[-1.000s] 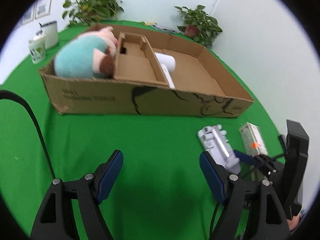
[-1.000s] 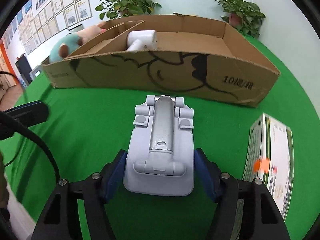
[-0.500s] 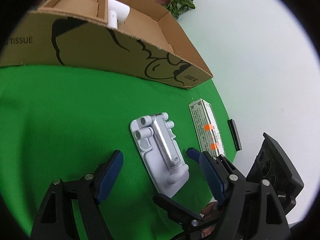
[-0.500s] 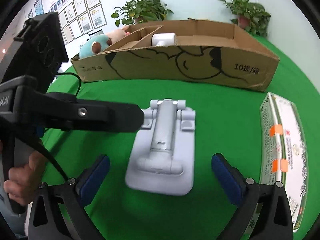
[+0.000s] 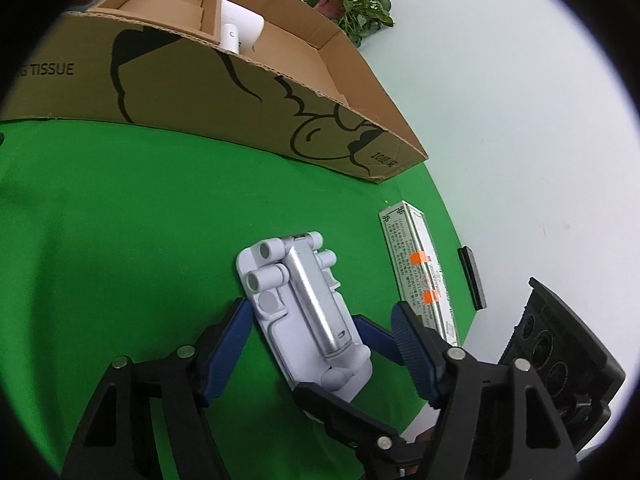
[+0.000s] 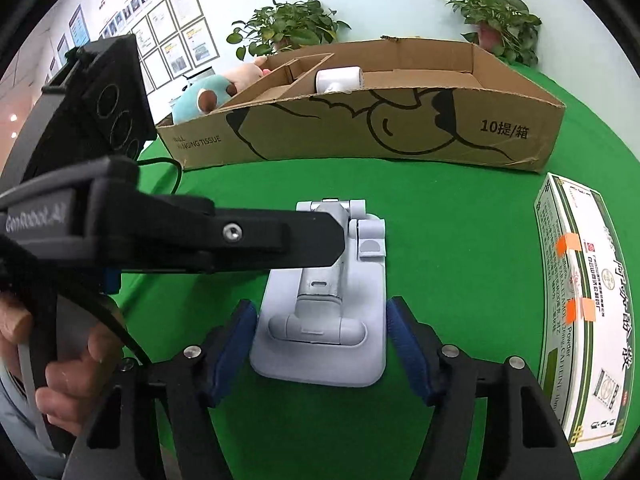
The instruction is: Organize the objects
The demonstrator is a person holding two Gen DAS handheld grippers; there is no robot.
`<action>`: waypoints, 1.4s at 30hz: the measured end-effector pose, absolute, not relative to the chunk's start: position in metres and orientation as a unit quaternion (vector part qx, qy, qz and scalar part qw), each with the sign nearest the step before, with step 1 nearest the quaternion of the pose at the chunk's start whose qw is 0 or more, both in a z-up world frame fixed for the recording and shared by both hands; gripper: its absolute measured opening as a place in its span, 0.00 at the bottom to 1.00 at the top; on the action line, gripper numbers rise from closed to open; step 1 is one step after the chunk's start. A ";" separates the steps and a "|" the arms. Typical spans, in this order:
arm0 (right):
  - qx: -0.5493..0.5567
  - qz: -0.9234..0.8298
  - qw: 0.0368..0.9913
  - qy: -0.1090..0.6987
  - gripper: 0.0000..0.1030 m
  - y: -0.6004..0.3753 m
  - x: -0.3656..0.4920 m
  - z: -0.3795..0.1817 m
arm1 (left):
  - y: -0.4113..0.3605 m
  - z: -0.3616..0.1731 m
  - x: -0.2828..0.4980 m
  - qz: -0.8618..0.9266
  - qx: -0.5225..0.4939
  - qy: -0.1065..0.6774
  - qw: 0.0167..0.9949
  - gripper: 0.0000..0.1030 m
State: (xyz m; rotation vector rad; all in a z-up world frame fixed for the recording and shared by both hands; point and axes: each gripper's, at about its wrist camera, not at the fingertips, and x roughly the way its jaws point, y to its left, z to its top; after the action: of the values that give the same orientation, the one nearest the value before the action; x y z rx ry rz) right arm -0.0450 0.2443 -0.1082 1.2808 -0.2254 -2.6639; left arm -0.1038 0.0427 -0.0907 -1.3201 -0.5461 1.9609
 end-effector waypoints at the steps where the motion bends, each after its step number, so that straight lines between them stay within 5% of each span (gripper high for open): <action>1: 0.429 -0.895 0.089 -0.081 0.59 0.245 -0.045 -0.108 | 0.042 -0.090 -0.103 0.761 -0.509 -0.206 0.345 0.60; 5: 0.431 -0.889 0.095 -0.119 0.55 0.255 -0.046 -0.108 | 0.037 -0.089 -0.102 0.767 -0.512 -0.201 0.331 0.50; 20: 0.435 -0.899 0.050 0.001 0.65 0.212 -0.048 -0.112 | 0.036 -0.086 -0.101 0.762 -0.528 -0.198 0.318 0.46; 30: 0.439 -0.889 0.081 -0.100 0.64 0.233 -0.050 -0.108 | 0.040 -0.087 -0.105 0.758 -0.531 -0.207 0.316 0.46; 33: 0.441 -0.882 0.101 -0.130 0.64 0.237 -0.051 -0.107 | 0.043 -0.087 -0.105 0.761 -0.532 -0.202 0.311 0.40; 42: 0.422 -0.893 0.102 -0.121 0.64 0.229 -0.046 -0.096 | 0.035 -0.065 -0.097 0.773 -0.500 -0.212 0.329 0.33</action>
State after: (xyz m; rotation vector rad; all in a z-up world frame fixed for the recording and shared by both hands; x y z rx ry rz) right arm -0.0464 0.2286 -0.0960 1.2472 -0.3561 -2.6364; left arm -0.0968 0.0352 -0.0655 -1.3078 -0.5534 2.0219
